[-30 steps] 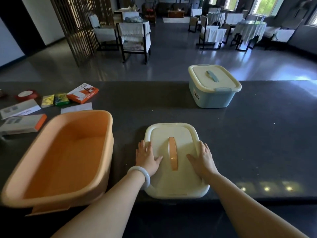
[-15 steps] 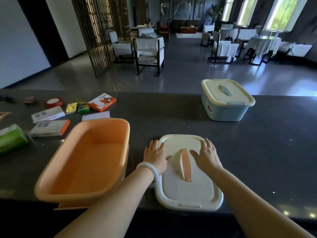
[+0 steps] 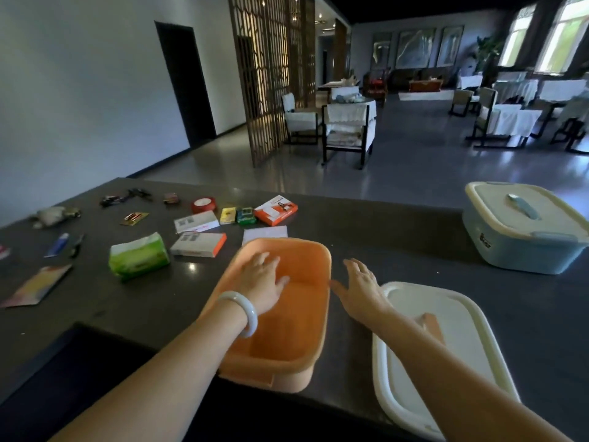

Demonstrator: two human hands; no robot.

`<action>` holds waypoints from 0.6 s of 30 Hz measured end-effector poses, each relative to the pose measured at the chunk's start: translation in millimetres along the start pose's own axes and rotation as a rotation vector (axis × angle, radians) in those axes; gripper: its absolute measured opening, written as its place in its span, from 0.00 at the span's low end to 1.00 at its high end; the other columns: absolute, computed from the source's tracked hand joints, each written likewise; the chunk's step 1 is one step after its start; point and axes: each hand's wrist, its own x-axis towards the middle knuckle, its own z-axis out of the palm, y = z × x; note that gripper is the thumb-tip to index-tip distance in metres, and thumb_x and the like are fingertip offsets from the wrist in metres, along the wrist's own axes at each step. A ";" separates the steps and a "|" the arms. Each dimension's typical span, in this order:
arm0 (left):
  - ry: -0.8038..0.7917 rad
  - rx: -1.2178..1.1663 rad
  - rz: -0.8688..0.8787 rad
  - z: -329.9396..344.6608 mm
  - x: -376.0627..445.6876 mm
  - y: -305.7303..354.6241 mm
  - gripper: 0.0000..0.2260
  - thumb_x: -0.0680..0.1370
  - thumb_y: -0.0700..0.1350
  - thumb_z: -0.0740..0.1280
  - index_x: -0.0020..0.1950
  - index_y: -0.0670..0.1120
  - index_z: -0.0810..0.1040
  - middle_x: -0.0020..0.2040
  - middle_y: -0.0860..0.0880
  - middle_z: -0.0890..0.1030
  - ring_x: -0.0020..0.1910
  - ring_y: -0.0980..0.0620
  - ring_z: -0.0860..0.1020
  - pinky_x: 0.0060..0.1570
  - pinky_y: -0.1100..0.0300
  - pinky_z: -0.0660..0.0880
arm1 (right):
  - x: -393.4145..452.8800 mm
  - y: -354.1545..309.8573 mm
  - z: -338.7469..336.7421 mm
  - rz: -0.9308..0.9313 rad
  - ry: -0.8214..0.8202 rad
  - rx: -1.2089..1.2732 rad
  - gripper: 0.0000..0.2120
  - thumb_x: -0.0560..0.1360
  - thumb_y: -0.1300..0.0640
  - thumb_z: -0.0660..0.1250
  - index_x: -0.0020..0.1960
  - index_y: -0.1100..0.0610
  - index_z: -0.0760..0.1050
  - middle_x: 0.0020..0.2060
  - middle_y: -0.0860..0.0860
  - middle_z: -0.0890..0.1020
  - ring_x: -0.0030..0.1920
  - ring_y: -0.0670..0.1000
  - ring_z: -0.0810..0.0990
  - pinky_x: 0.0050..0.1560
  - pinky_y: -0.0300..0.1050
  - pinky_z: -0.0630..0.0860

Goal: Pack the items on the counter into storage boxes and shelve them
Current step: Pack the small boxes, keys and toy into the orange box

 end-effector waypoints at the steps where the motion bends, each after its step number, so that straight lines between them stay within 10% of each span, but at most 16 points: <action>1: 0.002 -0.010 -0.023 -1.0 -0.1 -15.7 0.25 0.82 0.55 0.56 0.78 0.50 0.57 0.79 0.49 0.56 0.77 0.47 0.56 0.74 0.48 0.58 | -0.1 -6.7 6.6 0.002 -0.012 0.012 0.31 0.79 0.44 0.61 0.76 0.56 0.56 0.76 0.53 0.60 0.75 0.56 0.57 0.73 0.53 0.58; 18: -0.113 -0.703 -0.014 29.7 27.9 -137.0 0.23 0.84 0.54 0.50 0.78 0.62 0.48 0.76 0.54 0.62 0.71 0.50 0.68 0.63 0.51 0.70 | -10.8 -65.1 66.9 0.237 0.159 0.076 0.30 0.82 0.53 0.57 0.79 0.55 0.47 0.78 0.52 0.53 0.75 0.55 0.59 0.72 0.49 0.59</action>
